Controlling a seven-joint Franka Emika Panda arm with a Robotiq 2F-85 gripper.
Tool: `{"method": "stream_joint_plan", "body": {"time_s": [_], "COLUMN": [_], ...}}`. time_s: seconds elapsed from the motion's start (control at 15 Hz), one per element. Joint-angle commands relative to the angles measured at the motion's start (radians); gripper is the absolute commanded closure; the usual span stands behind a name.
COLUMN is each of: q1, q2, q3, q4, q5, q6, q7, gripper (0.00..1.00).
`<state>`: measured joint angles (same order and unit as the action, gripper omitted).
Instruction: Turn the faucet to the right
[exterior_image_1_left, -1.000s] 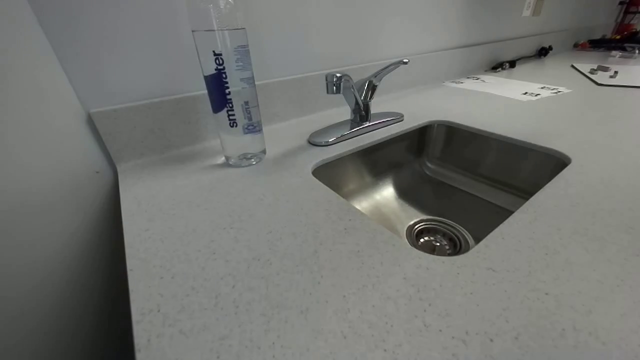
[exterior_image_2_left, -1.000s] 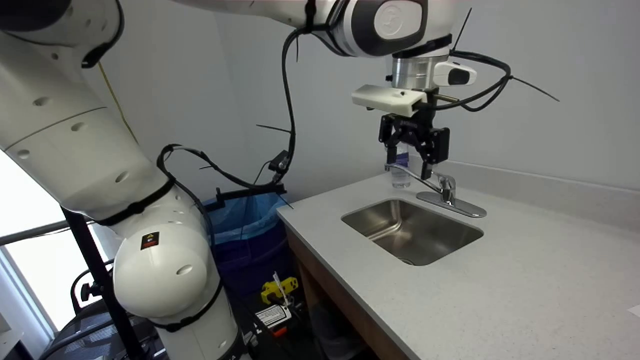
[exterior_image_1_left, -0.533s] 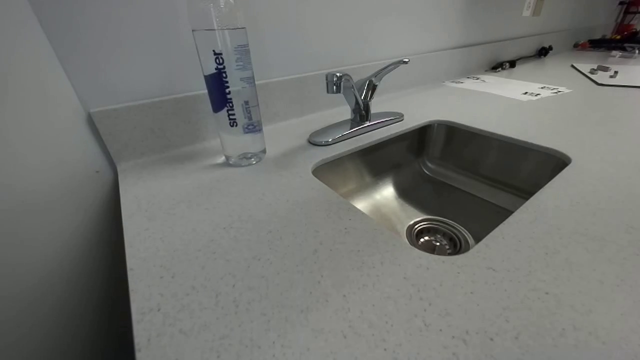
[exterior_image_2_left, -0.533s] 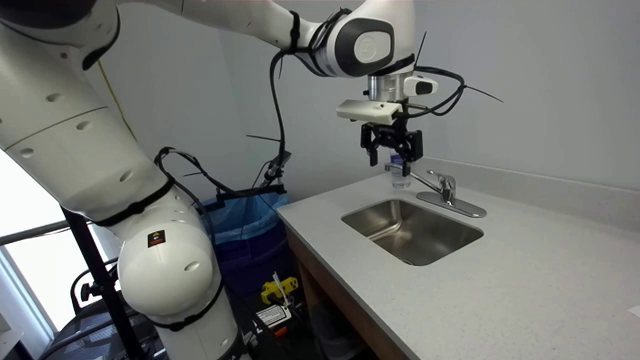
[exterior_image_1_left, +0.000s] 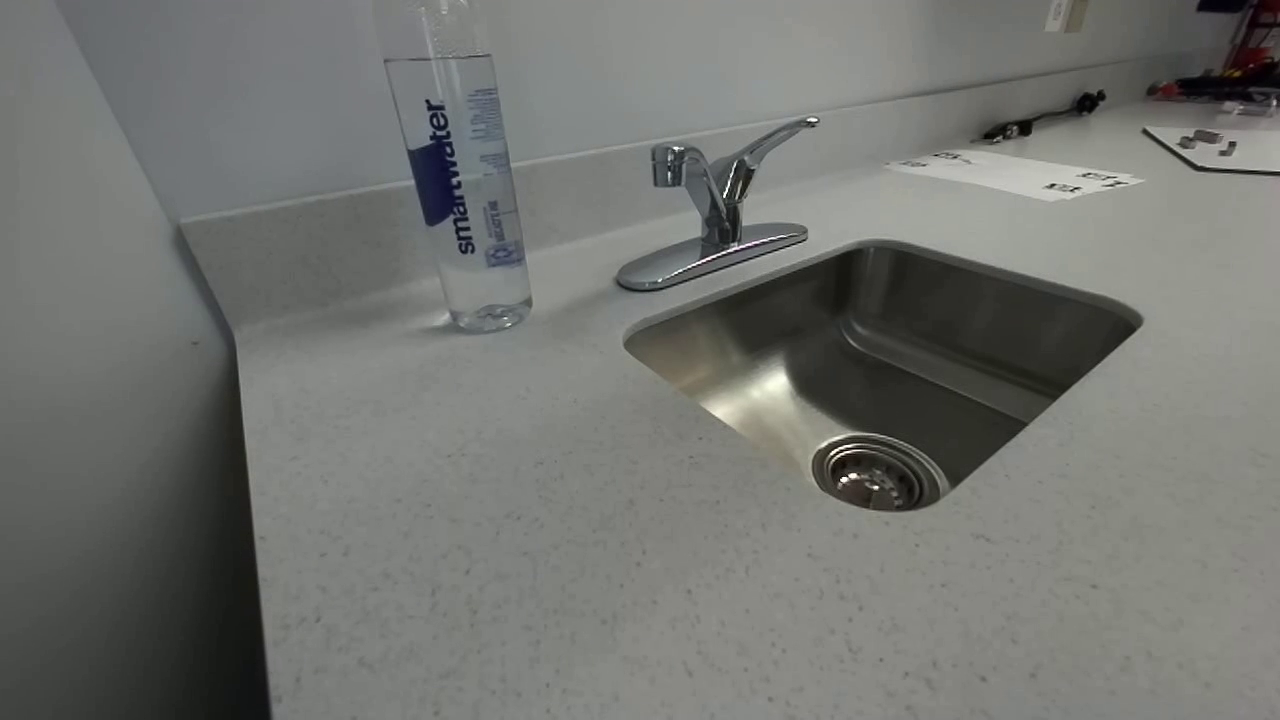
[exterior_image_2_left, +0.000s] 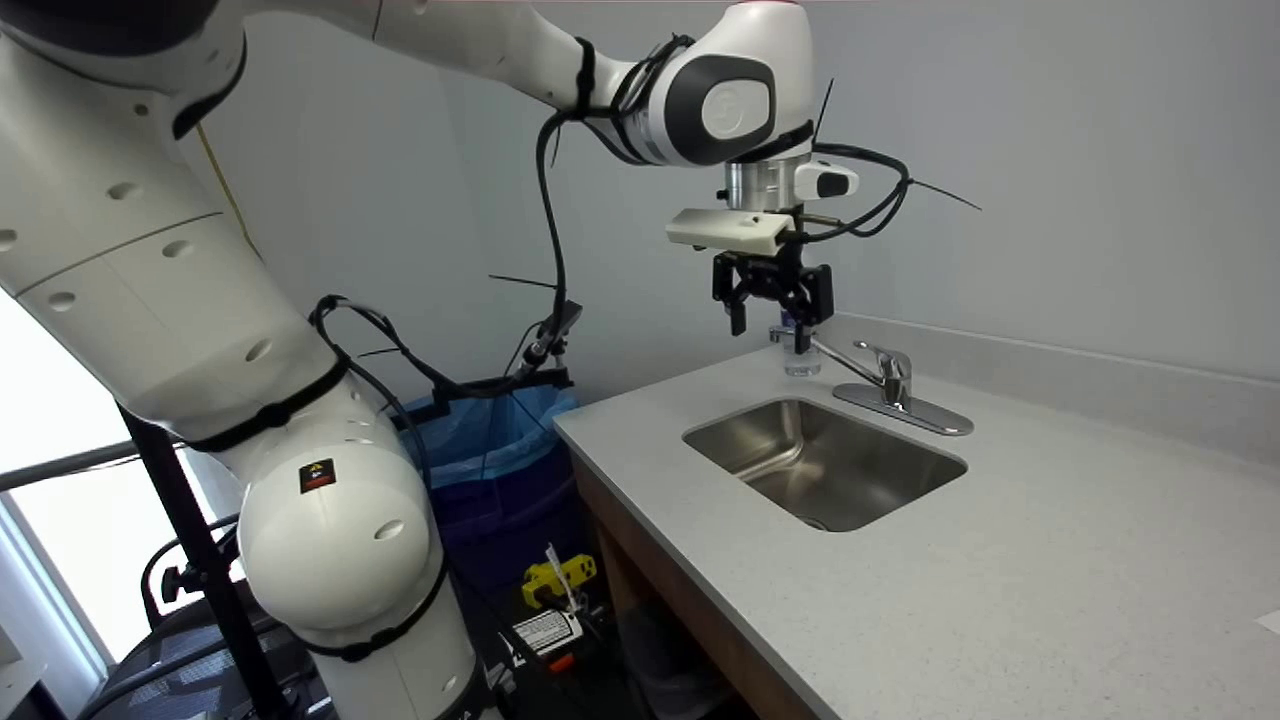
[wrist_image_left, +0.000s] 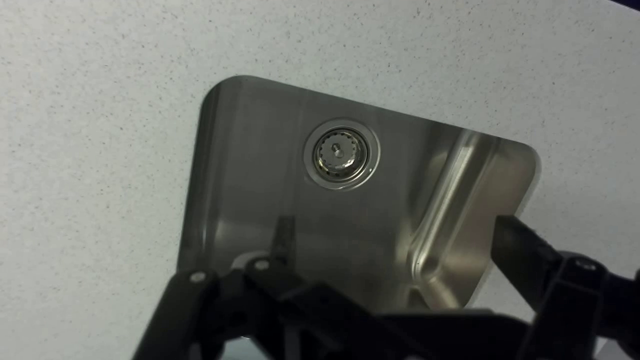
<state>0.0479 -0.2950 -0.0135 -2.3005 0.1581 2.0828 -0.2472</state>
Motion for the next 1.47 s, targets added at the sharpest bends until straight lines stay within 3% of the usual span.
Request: {"method": "stream_joint_plan", "body": {"time_s": [0.0, 0.67, 1.07, 1.4], "q1": [0.004, 0.025, 0.076, 0.102], "q2": [0.0, 0.049, 0.167, 0.28], "q3": [-0.003, 0.022, 0.092, 0.138], "q4": [0.002, 0.005, 0.035, 0.133], "q5": [-0.002, 0.011, 0.028, 0.042], "q6": [-0.002, 0.058, 0.182, 0.257], "q7": [0.002, 0.006, 0.064, 0.137], "gripper": [0.0, 0.0, 0.0, 0.0]}}
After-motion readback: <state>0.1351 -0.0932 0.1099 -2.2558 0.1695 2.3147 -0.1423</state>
